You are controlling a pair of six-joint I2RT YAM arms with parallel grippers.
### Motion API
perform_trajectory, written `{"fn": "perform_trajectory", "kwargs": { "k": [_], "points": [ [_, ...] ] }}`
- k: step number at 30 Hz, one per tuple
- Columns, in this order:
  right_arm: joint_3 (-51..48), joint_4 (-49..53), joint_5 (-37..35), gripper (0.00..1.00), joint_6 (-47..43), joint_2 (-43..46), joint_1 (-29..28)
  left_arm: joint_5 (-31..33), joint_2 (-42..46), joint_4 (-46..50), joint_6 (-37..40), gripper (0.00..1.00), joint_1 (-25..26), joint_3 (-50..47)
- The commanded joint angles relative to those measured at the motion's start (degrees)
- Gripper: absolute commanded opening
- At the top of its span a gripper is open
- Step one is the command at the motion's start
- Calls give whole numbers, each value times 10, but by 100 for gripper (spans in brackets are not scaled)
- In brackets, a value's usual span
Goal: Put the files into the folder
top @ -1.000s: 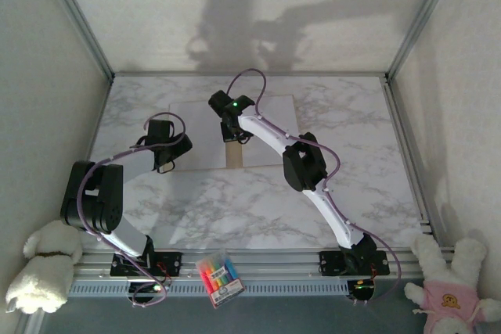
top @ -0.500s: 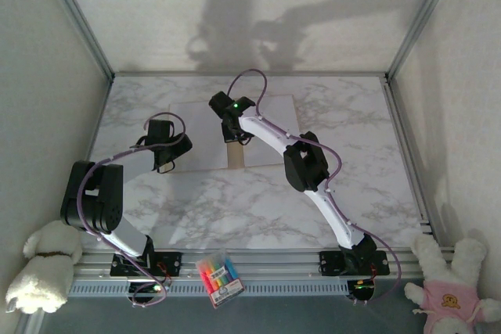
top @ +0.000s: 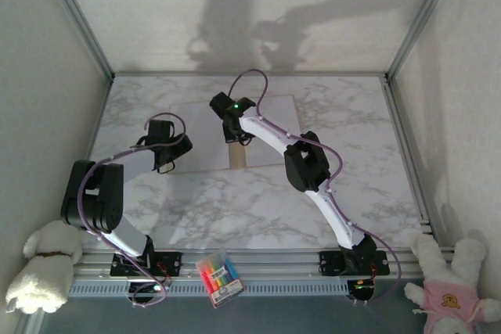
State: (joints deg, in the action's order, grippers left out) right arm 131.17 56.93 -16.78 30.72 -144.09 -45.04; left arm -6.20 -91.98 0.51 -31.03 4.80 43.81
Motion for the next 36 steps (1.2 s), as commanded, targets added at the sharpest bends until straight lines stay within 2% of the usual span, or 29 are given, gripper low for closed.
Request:
{"fn": "perform_trajectory", "kwargs": {
  "k": [1,4,9,14,19,26,36],
  "points": [
    [-39,64,-1,0,12,-20,7,5,-2,23,14,82,5,14],
    [-42,58,8,0,15,-16,7,8,15,29,19,88,12,17],
    [-48,49,19,0,18,-11,8,61,49,47,28,95,46,27],
    [-54,43,25,0,19,-7,8,13,52,15,16,92,57,9],
    [-61,37,28,1,18,-1,11,-23,17,-11,5,87,56,-11],
    [-77,33,14,0,7,7,14,-19,-24,-21,-1,85,45,-29],
    [-102,27,-3,0,1,12,18,-7,-31,-18,4,84,40,-33]
  ]
}}
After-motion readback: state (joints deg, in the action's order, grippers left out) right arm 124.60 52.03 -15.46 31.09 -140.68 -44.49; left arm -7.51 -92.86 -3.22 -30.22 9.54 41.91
